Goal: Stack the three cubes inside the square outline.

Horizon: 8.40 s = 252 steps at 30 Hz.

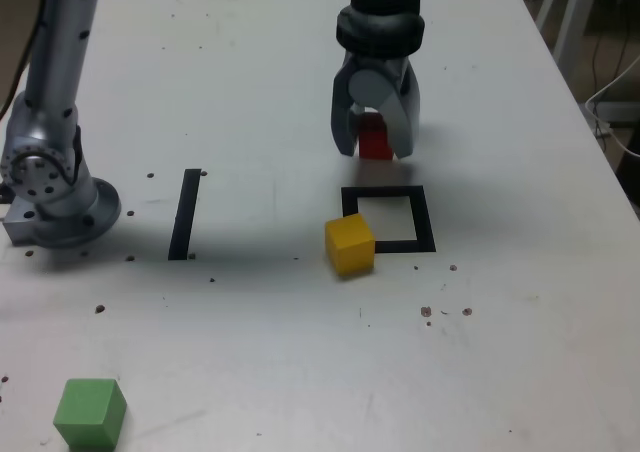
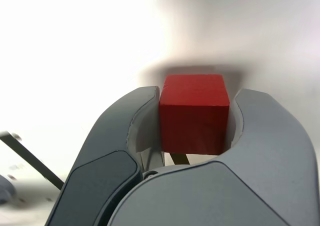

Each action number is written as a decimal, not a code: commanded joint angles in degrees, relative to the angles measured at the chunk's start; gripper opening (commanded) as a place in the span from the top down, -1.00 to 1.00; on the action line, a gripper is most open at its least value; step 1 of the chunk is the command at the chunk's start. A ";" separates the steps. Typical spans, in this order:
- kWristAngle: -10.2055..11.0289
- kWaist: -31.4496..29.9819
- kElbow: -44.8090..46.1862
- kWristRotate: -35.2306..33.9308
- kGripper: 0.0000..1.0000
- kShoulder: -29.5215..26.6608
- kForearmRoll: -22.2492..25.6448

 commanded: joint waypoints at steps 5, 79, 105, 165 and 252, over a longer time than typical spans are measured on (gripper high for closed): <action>-2.39 -3.10 1.82 -5.36 0.37 -1.63 -0.54; -5.22 -9.25 6.47 -14.91 -0.82 2.44 -7.12; 2.75 -12.74 10.70 -18.36 -0.99 -7.11 -5.16; -0.77 -26.61 7.67 -34.51 0.37 1.11 -1.19; 5.89 -17.42 -7.83 -19.40 0.38 2.29 10.37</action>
